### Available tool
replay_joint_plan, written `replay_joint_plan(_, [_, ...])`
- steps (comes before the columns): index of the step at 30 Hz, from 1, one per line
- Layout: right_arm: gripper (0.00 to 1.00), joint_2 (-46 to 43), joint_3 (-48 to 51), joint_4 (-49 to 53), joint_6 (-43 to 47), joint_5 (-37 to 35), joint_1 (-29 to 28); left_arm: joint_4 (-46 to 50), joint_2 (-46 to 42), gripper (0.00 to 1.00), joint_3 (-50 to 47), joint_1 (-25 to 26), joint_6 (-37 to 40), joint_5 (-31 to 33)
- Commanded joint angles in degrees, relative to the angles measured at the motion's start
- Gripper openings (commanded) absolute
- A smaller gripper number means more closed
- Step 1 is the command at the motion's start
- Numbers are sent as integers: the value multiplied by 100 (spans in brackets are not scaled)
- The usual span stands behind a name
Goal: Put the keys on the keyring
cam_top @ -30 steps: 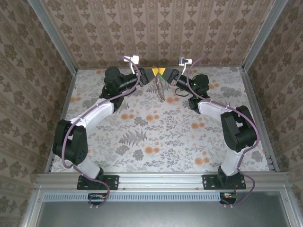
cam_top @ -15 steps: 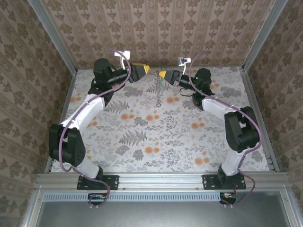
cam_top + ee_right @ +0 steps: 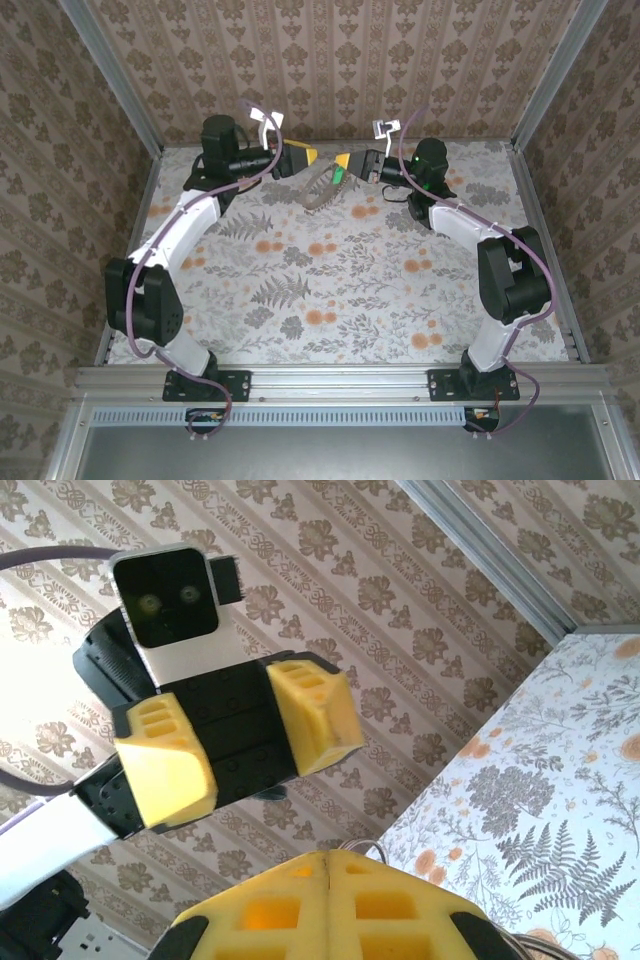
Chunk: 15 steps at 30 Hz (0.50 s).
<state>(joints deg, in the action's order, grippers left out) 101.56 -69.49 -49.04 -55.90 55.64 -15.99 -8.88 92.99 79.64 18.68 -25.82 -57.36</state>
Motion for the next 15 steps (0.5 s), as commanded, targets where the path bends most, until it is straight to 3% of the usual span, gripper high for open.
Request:
replay_joint_plan(1, [0,-242,-168,-328,-69,258,22,79,173,48,286,-59,220,-392])
replay_joint_plan(15, [0,-216,-166,-475,-214,391,18,-1,648,47,507,72,330,-1145])
